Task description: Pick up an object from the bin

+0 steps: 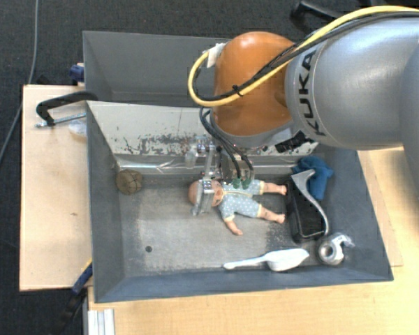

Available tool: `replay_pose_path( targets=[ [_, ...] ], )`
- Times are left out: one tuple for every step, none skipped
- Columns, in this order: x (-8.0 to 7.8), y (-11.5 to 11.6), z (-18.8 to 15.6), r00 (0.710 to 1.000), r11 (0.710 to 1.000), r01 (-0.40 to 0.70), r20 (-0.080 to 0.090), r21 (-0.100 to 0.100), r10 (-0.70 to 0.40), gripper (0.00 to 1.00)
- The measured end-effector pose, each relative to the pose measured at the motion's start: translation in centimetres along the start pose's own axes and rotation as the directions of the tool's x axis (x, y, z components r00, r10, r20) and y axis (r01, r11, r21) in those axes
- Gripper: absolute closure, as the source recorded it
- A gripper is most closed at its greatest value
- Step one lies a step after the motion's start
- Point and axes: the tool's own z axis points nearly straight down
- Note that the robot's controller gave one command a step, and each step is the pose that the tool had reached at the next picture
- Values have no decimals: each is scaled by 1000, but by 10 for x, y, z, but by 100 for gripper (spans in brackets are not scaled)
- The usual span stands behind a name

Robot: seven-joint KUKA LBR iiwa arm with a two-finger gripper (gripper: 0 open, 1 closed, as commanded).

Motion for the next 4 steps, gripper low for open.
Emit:
replay_pose_path(
  targets=[
    [-2, -1, -5, 1000, 1000, -2, 9, -2, 2, 0],
    [-27, -48, 73, 997, 997, -79, 8, -3, 79, 0],
    [-29, -78, 74, 1000, 1000, -16, 6, -2, 16, 0],
    [-41, -75, 59, 996, 997, 82, 16, -2, -82, 0]
  ],
)
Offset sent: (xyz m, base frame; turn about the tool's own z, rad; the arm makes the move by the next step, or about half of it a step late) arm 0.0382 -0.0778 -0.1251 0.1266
